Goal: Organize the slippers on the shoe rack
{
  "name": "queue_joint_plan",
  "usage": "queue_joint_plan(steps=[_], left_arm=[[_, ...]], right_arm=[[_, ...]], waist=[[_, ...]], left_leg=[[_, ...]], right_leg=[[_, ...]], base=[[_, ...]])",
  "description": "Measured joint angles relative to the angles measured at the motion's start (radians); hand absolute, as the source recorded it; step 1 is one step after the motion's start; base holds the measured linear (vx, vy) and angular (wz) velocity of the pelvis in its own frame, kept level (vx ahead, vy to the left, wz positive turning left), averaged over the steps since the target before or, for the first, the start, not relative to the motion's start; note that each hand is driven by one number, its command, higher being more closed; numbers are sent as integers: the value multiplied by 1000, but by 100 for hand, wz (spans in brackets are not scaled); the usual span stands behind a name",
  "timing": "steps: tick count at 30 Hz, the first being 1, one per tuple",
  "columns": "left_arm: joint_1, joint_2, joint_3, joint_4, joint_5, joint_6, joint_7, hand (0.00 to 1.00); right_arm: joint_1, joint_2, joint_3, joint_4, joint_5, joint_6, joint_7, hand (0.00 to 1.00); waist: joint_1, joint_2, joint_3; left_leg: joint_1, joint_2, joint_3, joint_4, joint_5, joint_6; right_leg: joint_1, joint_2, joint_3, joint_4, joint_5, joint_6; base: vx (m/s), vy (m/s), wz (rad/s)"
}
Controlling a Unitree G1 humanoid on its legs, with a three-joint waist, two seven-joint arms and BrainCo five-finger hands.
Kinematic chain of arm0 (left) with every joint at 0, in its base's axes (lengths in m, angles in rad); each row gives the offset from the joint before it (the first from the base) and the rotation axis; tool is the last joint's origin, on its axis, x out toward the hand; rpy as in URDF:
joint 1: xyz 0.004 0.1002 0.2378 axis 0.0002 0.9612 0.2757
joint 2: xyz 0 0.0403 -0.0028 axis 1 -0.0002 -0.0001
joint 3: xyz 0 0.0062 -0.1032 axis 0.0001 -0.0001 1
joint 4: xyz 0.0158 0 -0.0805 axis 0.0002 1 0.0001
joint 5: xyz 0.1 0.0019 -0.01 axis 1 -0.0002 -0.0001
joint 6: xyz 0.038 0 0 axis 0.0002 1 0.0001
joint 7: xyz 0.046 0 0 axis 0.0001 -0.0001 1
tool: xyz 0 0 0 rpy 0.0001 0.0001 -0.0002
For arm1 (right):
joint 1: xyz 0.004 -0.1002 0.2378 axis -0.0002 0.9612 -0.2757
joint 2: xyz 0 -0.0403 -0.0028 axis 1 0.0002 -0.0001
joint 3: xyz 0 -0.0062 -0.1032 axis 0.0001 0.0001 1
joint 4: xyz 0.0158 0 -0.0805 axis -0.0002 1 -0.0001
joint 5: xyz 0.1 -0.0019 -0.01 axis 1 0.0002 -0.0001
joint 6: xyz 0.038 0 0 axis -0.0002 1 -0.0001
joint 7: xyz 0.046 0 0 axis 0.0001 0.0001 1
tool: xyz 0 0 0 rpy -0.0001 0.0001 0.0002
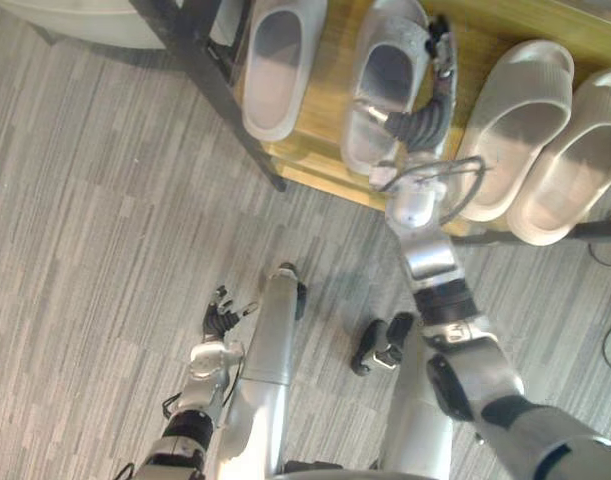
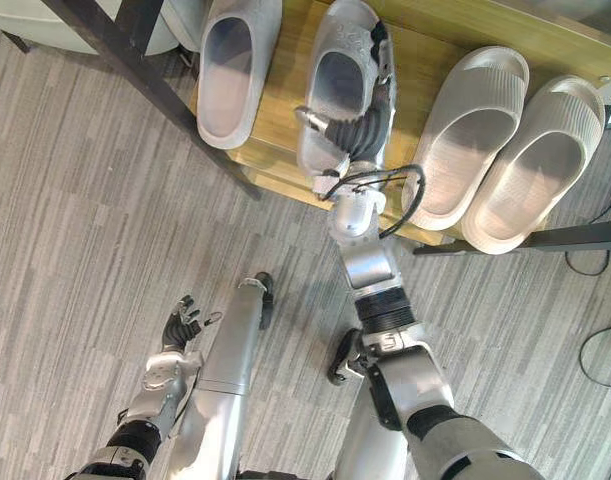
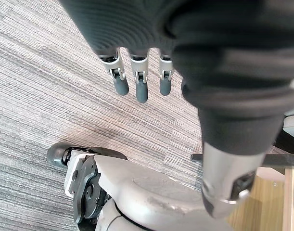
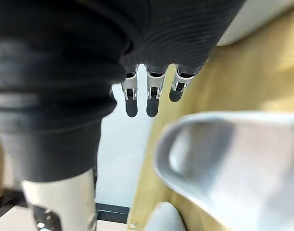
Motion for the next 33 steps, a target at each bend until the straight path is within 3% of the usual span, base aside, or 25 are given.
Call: queue_joint_plan(steps=[11,22,27,33], left_arm=[[0,-21,38,1,17,8,23,0],[0,-34,64,4,19,9,24,0],[-2,-38,64,4,23,9,20,0],[-14,-46,64,12,26,9,20,0]], right_arm=[[58,49,-83,86,103,-3,-11,0],[53,44,-113,106,306,-113,61,0],[15,20,-109,138,345,-124,109,0],[-47,6,-78,185,346,-119,116,0]], waist=[[0,-1,0],[2,-1,0],[3,-1,0],[18,0,0]], left_leg=[[14,2,-1,-9,0,0],[4,1,-9,-11,0,0],[-5,-9,-18,-14,2,-2],[-14,-14,-28,-26,6,-5]], right_leg=[[15,4,-3,-11,1,1],[13,5,-14,-16,1,1],[12,-1,-24,-17,1,2],[10,-2,-36,-25,1,1]], base=[[0,0,0],[1,-2,1],[9,-7,7],[5,-9,4]])
